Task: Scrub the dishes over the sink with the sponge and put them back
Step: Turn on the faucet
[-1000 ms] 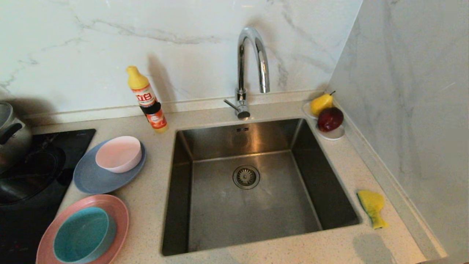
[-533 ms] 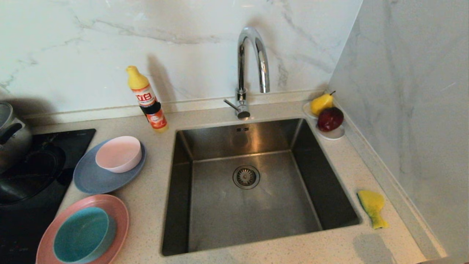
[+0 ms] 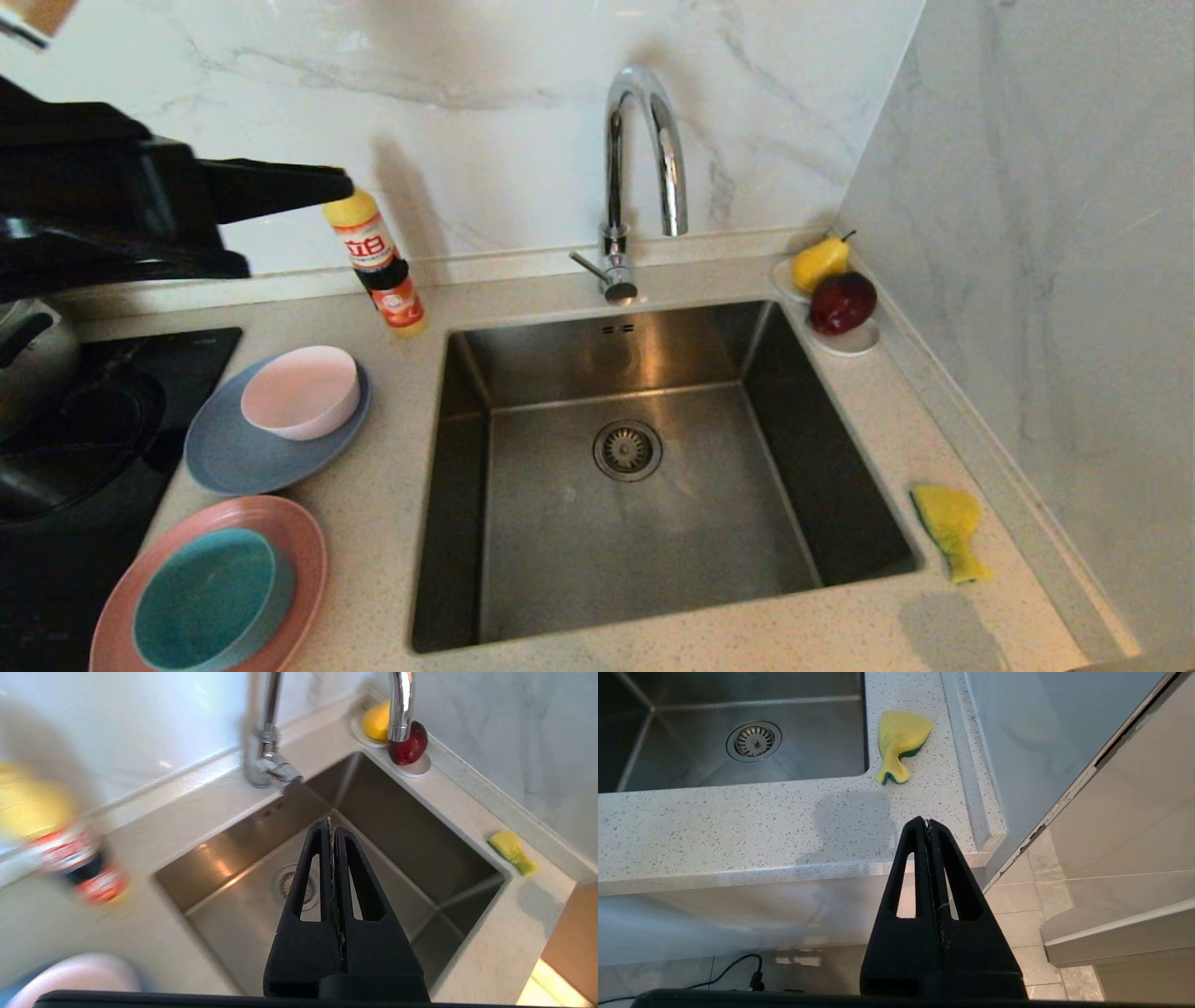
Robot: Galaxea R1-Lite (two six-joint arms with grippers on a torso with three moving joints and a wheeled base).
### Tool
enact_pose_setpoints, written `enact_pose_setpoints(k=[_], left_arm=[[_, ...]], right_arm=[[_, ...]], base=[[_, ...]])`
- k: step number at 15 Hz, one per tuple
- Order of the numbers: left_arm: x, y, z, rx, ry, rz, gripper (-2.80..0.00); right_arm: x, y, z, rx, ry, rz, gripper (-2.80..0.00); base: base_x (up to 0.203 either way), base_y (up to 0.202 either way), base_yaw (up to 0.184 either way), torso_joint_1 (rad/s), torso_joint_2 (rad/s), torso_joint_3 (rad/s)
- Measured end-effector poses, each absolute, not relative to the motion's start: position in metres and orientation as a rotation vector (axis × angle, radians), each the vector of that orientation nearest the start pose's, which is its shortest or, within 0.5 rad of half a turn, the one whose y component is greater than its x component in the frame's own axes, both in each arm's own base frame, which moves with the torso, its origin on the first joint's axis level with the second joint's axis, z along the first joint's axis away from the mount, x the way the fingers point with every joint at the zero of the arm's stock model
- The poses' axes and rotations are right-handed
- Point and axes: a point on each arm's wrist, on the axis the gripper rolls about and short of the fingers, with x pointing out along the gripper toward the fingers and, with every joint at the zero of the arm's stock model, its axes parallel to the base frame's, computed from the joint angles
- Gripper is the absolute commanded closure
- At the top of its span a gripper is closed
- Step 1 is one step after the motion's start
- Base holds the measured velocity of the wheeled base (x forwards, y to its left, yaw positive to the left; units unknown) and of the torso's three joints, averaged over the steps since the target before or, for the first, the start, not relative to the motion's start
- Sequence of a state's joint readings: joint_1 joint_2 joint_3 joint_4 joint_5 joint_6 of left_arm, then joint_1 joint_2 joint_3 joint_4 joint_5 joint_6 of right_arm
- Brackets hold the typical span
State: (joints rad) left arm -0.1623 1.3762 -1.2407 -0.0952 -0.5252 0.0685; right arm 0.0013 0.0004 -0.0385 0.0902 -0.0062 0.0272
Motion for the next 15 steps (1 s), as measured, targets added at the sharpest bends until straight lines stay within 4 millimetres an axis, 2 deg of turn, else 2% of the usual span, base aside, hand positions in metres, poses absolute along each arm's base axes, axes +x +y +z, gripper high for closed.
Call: enact_pose_setpoints(k=[4, 10, 12, 15], left_arm=[[0.284, -0.083, 0.323, -0.007, 0.115, -0.691, 0.00], [0.352, -0.133, 0.303, -0.149, 0.178, -0.489, 0.00], [0.367, -0.151, 0.293, -0.216, 0.202, -0.439, 0.00], [0.380, -0.169, 0.280, -0.246, 0.231, -0.455, 0.00]], right_arm=[[-0.026, 0.000, 0.077, 0.027, 0.052, -0.005, 0.00], [-0.026, 0.000, 0.077, 0.027, 0.052, -0.006, 0.00], [-0.026, 0.000, 0.077, 0.027, 0.052, -0.005, 0.00], [-0.026, 0.000, 0.077, 0.027, 0.052, -0.006, 0.00]], base=[[0.000, 0.000, 0.000, 0.000, 0.00, 0.000], [0.000, 0.000, 0.000, 0.000, 0.00, 0.000], [0.000, 0.000, 0.000, 0.000, 0.00, 0.000], [0.000, 0.000, 0.000, 0.000, 0.00, 0.000]])
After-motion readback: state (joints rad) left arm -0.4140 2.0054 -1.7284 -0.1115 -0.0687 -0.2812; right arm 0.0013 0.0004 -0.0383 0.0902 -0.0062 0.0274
